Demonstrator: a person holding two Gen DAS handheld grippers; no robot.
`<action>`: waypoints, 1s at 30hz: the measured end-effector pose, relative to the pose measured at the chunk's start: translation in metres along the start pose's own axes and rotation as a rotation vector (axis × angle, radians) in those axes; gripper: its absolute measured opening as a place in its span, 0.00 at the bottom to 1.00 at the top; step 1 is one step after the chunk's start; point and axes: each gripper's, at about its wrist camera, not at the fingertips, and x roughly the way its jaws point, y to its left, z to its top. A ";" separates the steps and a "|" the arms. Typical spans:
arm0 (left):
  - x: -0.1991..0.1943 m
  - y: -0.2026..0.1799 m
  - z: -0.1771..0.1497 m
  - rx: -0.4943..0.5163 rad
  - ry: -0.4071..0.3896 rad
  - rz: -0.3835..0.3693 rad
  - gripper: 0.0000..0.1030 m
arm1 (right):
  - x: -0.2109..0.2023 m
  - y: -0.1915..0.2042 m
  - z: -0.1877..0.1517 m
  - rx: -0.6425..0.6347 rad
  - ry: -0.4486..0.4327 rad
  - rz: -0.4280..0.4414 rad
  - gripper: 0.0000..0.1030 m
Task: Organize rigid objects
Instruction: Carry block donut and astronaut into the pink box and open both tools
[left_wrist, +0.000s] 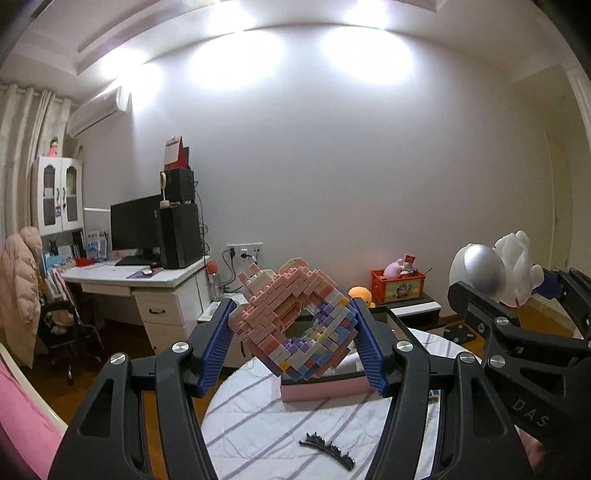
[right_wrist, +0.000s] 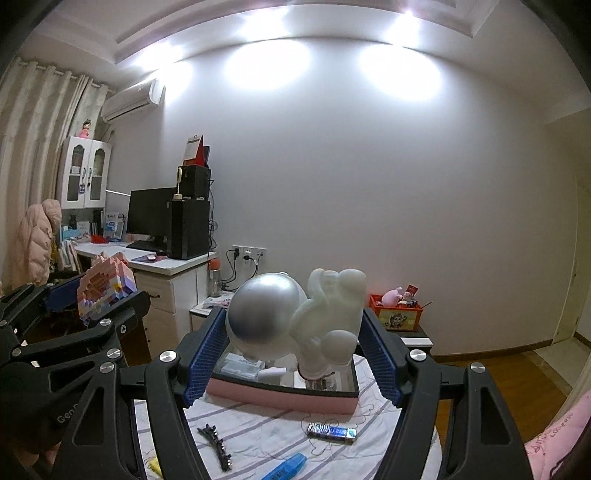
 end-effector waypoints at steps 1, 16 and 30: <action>0.005 -0.002 0.001 0.007 -0.001 -0.001 0.61 | 0.003 -0.002 0.000 0.003 0.001 0.001 0.71; 0.185 -0.028 -0.011 0.063 0.230 -0.097 0.61 | 0.134 -0.034 -0.013 0.008 0.142 -0.029 0.71; 0.325 -0.061 -0.093 0.137 0.577 -0.152 0.61 | 0.263 -0.038 -0.091 -0.035 0.466 -0.021 0.71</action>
